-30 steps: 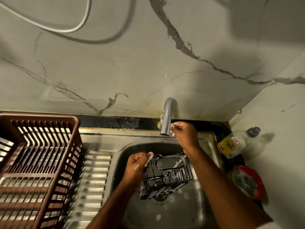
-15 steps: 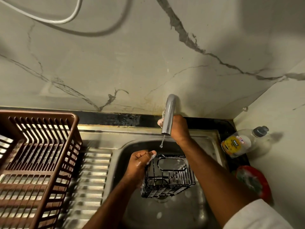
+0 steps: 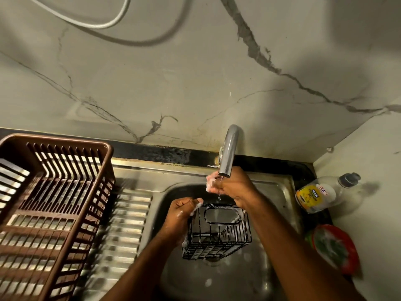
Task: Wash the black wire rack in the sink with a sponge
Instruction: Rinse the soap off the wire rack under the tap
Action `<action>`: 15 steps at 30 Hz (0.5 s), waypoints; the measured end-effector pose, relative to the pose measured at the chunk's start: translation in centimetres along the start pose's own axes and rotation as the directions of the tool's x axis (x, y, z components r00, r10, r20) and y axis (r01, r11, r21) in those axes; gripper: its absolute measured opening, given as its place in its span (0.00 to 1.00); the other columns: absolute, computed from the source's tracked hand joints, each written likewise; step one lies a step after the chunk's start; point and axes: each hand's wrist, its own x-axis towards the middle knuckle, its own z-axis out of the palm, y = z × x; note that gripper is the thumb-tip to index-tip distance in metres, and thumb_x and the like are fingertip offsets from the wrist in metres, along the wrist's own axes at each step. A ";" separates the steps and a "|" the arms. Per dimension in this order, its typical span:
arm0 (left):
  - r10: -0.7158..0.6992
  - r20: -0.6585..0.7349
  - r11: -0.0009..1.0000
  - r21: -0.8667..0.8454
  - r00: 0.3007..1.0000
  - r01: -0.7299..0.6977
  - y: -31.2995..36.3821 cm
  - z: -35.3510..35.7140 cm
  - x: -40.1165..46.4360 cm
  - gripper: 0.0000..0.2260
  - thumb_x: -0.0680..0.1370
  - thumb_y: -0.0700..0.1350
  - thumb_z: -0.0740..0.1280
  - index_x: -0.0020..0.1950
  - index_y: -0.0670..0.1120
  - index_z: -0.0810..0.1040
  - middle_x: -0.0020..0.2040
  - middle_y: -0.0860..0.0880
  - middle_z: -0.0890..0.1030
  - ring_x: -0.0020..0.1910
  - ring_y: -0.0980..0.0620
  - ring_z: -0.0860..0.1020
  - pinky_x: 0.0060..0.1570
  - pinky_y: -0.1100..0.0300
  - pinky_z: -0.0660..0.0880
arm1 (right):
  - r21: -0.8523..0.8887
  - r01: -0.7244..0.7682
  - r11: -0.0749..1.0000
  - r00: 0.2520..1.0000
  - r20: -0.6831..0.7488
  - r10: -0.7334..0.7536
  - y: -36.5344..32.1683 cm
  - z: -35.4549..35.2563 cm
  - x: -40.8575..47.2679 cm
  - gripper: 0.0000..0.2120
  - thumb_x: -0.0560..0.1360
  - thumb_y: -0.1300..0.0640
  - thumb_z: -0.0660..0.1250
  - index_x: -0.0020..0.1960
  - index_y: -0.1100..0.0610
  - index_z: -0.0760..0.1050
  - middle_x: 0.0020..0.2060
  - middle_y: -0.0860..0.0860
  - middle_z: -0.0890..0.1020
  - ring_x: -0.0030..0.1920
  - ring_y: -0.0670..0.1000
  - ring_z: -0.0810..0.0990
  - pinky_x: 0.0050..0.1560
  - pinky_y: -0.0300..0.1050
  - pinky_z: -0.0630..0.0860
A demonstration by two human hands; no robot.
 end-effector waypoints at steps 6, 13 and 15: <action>-0.035 0.024 0.999 -0.023 0.999 0.036 -0.2 0.8 -0.8 0.18 0.79 0.39 0.68 0.30 0.44 0.69 0.25 0.49 0.67 0.23 0.55 0.66 0.26 0.63 0.67 | 0.039 -0.025 0.999 0.995 0.094 0.021 -0.6 -1.3 -3.1 0.07 0.74 0.71 0.70 0.47 0.62 0.83 0.45 0.62 0.86 0.47 0.58 0.87 0.52 0.49 0.84; -0.003 0.033 1.000 -0.029 0.999 0.004 1.2 2.0 0.0 0.18 0.82 0.36 0.64 0.32 0.41 0.70 0.24 0.50 0.71 0.22 0.56 0.69 0.25 0.66 0.69 | 0.034 0.016 0.999 0.992 0.125 -0.020 -1.2 -1.7 -4.0 0.06 0.74 0.71 0.71 0.48 0.64 0.82 0.44 0.62 0.86 0.44 0.57 0.87 0.47 0.44 0.84; 0.006 0.052 0.999 -0.048 0.999 -0.003 1.5 2.4 0.3 0.19 0.82 0.34 0.61 0.30 0.42 0.71 0.23 0.50 0.72 0.21 0.57 0.71 0.24 0.67 0.69 | -0.003 0.039 0.999 0.991 0.130 -0.038 -1.5 -1.8 -4.0 0.06 0.74 0.71 0.70 0.47 0.62 0.83 0.45 0.62 0.86 0.47 0.58 0.87 0.49 0.45 0.84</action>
